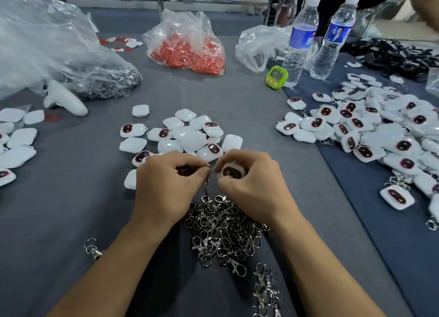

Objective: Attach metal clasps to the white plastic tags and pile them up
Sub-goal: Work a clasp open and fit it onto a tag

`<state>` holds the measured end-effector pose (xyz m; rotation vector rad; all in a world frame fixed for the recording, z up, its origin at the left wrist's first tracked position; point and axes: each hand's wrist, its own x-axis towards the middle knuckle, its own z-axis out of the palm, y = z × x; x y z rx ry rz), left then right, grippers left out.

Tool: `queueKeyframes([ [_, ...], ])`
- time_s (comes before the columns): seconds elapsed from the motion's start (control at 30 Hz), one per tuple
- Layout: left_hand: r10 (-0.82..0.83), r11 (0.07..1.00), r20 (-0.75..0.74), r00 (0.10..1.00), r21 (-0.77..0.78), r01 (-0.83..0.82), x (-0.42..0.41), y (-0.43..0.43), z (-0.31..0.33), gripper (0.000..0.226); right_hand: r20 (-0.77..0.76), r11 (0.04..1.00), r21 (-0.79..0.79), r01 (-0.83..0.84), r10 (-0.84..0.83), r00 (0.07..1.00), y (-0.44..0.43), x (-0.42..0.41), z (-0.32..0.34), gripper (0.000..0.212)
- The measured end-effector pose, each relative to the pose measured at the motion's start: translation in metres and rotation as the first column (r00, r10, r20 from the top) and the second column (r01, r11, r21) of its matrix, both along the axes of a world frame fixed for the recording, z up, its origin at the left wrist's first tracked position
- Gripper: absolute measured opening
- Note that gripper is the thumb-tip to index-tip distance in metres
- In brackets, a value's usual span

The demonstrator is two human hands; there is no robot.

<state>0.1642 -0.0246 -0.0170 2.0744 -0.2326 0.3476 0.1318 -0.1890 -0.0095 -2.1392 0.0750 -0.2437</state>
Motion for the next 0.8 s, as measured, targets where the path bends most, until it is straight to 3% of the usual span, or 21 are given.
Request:
queueKeyframes([
  [0.1,-0.094,0.979,-0.061,0.994,-0.187,0.082,-0.0002,-0.0027,0.0018,0.029,-0.006,1.0,0.008,0.03,-0.03,1.0,0.0035,0.0007,-0.0013,0.005],
  [0.27,-0.185,0.911,-0.145,0.972,-0.397,0.114,0.0009,-0.0045,0.0029,0.027,0.062,0.995,0.077,0.064,-0.069,0.996,0.0005,0.0019,-0.0018,0.012],
  [0.57,-0.231,0.941,-0.11,0.967,-0.276,0.194,0.0005,-0.0047,0.0017,0.029,0.077,0.992,0.066,0.112,-0.117,0.99,0.0012,0.0006,0.002,0.014],
  [0.8,-0.177,0.98,0.082,0.981,-0.074,0.183,-0.0063,-0.0052,0.0017,0.025,0.058,0.992,0.004,0.125,-0.125,0.99,0.006,0.0004,-0.0004,0.021],
])
